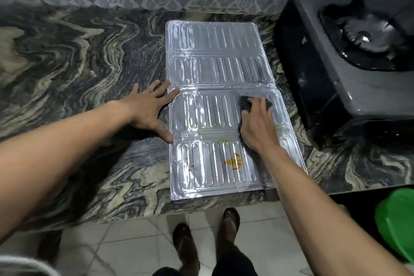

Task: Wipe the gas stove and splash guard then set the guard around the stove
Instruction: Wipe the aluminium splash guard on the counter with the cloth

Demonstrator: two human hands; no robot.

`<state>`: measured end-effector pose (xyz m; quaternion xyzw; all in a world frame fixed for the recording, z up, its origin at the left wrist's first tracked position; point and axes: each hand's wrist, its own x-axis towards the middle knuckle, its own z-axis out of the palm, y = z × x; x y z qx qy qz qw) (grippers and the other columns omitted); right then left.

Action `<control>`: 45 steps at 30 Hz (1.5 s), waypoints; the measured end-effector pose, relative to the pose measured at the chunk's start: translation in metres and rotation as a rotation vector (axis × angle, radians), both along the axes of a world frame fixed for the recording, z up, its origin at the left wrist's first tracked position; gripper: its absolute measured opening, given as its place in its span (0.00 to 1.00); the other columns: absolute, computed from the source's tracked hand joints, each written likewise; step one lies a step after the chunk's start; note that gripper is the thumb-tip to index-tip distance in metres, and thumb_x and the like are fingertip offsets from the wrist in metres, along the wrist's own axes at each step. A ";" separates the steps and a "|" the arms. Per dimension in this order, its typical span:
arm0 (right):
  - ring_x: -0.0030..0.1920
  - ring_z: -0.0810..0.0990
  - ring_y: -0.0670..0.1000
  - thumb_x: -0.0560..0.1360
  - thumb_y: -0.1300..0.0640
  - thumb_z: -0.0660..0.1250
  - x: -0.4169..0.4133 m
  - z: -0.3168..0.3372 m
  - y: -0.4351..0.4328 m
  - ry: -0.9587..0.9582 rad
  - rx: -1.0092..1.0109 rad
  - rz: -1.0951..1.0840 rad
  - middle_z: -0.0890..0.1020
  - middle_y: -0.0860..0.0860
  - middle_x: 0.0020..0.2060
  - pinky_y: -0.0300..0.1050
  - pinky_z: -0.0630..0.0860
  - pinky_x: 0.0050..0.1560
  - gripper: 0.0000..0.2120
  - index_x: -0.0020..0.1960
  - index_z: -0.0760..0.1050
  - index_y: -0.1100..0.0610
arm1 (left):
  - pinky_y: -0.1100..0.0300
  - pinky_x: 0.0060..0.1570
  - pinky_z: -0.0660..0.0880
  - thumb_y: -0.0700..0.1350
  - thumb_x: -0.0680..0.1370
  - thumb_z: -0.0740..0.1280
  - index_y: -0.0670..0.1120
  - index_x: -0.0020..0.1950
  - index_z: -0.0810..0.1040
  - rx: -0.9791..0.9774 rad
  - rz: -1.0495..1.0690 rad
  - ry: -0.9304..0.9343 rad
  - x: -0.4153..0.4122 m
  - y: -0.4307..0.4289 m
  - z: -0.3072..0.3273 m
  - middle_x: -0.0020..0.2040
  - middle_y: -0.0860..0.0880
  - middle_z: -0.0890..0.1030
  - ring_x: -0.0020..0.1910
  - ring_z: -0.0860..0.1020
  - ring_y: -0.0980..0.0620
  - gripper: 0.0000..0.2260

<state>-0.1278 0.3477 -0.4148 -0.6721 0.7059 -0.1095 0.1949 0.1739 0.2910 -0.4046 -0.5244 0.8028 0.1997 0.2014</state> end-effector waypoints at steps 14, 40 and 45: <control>0.80 0.45 0.54 0.83 0.58 0.55 0.074 -0.008 0.029 0.039 -0.033 0.672 0.54 0.52 0.80 0.52 0.37 0.77 0.26 0.80 0.53 0.54 | 0.31 0.72 0.38 0.81 0.48 0.67 0.61 0.77 0.32 0.020 0.041 0.000 0.003 0.001 0.000 0.79 0.53 0.31 0.78 0.34 0.47 0.69; 0.79 0.46 0.58 0.84 0.56 0.50 0.009 -0.024 0.047 0.193 -0.082 0.452 0.53 0.59 0.79 0.57 0.41 0.78 0.26 0.80 0.49 0.61 | 0.34 0.73 0.42 0.80 0.52 0.67 0.56 0.78 0.33 0.075 -0.006 -0.075 -0.022 0.027 0.011 0.74 0.53 0.26 0.79 0.36 0.45 0.67; 0.79 0.42 0.56 0.85 0.56 0.48 -0.019 -0.018 0.043 0.100 -0.039 0.331 0.50 0.59 0.79 0.54 0.38 0.78 0.25 0.79 0.49 0.62 | 0.35 0.74 0.43 0.79 0.53 0.67 0.57 0.77 0.32 0.081 -0.004 -0.073 -0.023 0.030 0.013 0.74 0.54 0.26 0.79 0.35 0.46 0.66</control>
